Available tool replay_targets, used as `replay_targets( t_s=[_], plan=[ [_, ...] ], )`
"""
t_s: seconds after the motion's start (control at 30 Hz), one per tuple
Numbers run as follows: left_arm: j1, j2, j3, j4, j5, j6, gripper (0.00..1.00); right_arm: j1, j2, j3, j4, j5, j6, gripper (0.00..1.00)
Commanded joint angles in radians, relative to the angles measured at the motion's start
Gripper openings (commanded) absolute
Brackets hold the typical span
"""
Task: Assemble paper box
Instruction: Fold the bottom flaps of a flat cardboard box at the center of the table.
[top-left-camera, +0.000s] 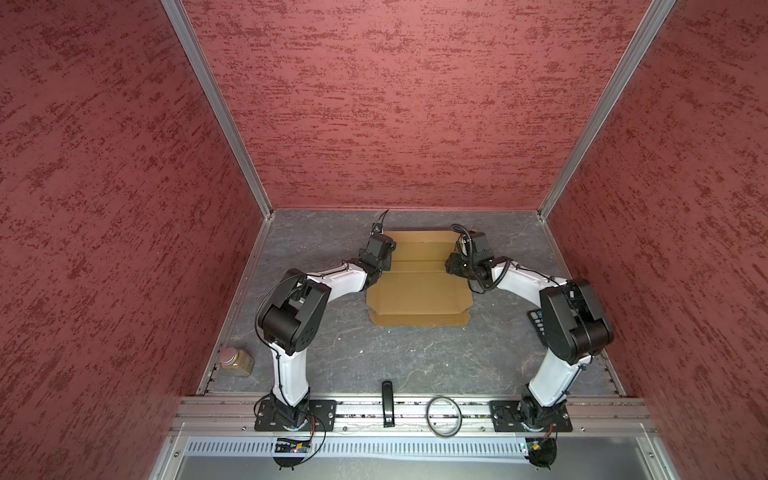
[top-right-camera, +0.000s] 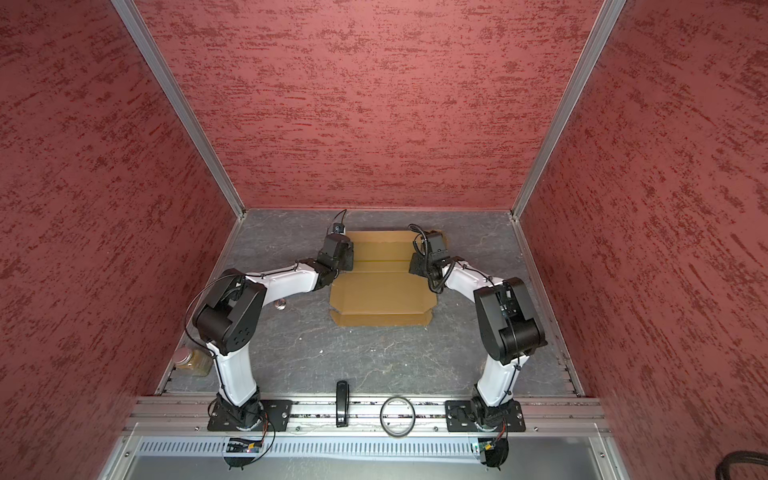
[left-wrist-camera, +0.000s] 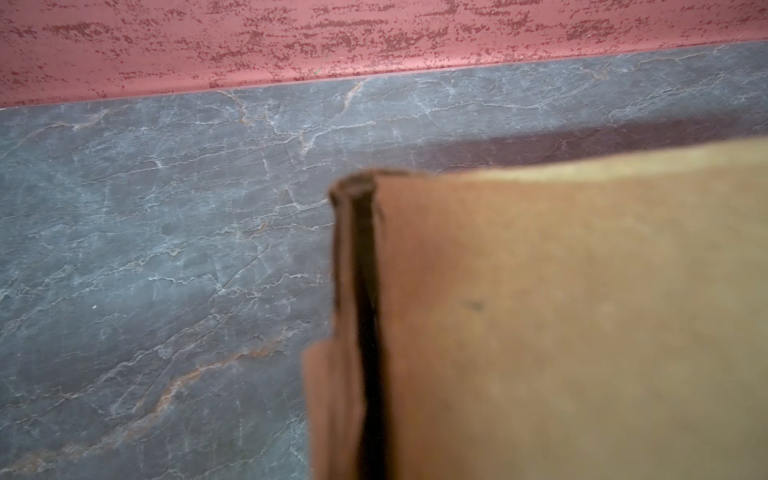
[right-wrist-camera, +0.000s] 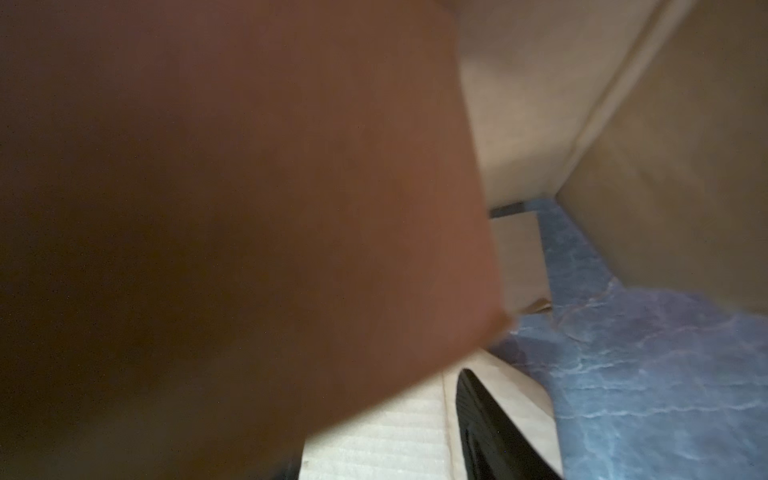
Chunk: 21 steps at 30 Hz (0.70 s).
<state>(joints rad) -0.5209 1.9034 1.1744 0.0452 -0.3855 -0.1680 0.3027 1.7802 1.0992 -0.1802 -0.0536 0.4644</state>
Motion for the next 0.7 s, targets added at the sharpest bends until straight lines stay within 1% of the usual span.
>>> replay_targets(
  t_s=[0.0, 0.17, 0.37, 0.5, 0.67],
  plan=[
    [0.002, -0.009, -0.013, -0.011, 0.017, 0.002, 0.00, -0.024, -0.002, 0.025, -0.033, 0.033, -0.043, 0.61],
    [0.007, -0.008, -0.012, -0.014, 0.016, 0.002, 0.00, -0.054, -0.004, 0.024, -0.024, 0.029, -0.089, 0.65],
    [0.006, -0.006, -0.007, -0.021, 0.011, 0.001, 0.00, -0.083, 0.003, 0.008, 0.030, -0.041, -0.114, 0.66],
    [0.004, -0.004, -0.005, -0.022, 0.011, 0.001, 0.00, -0.091, 0.009, -0.002, 0.068, -0.069, -0.134, 0.70],
    [0.005, -0.001, -0.004, -0.025, 0.008, 0.002, 0.00, -0.103, 0.035, 0.001, 0.112, -0.109, -0.155, 0.72]
  ],
)
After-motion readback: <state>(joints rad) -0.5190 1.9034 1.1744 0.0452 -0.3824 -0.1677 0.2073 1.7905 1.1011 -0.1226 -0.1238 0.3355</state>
